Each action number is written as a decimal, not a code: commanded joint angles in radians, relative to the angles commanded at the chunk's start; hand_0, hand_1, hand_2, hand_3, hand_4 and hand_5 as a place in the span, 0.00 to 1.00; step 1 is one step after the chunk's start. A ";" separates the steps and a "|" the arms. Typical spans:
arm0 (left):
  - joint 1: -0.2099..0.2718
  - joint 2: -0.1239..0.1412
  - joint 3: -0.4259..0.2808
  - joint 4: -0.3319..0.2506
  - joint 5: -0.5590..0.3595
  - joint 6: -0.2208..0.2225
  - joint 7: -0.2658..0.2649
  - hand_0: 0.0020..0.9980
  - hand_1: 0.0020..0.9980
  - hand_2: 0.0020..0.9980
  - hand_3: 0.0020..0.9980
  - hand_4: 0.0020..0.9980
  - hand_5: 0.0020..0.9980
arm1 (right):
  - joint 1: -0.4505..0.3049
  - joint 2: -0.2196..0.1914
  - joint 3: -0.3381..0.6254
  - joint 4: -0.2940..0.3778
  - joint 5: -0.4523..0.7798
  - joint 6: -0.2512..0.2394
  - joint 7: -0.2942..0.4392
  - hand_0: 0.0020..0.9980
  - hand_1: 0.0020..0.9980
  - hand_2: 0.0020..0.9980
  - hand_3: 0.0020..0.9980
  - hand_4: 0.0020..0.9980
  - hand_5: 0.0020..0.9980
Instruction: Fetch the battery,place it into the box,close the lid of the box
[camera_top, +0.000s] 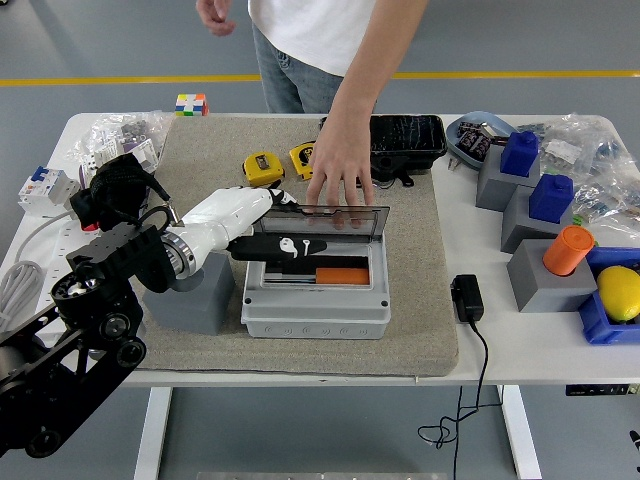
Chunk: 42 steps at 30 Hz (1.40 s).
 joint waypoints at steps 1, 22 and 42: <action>0.002 0.006 0.005 -0.005 -0.004 0.005 -0.006 0.89 0.85 0.79 0.77 1.00 1.00 | 0.000 0.000 0.004 0.000 -0.002 0.000 0.000 0.83 0.80 0.78 0.82 1.00 1.00; -0.016 0.076 0.039 -0.059 -0.032 0.021 -0.026 0.89 0.83 0.77 0.74 1.00 1.00 | 0.004 -0.005 0.056 0.000 -0.032 -0.001 -0.003 0.82 0.79 0.78 0.82 1.00 1.00; -0.042 0.166 0.066 -0.059 -0.091 -0.022 -0.023 0.87 0.80 0.75 0.73 1.00 1.00 | 0.006 -0.014 0.127 0.000 -0.087 -0.003 -0.015 0.82 0.79 0.78 0.82 1.00 1.00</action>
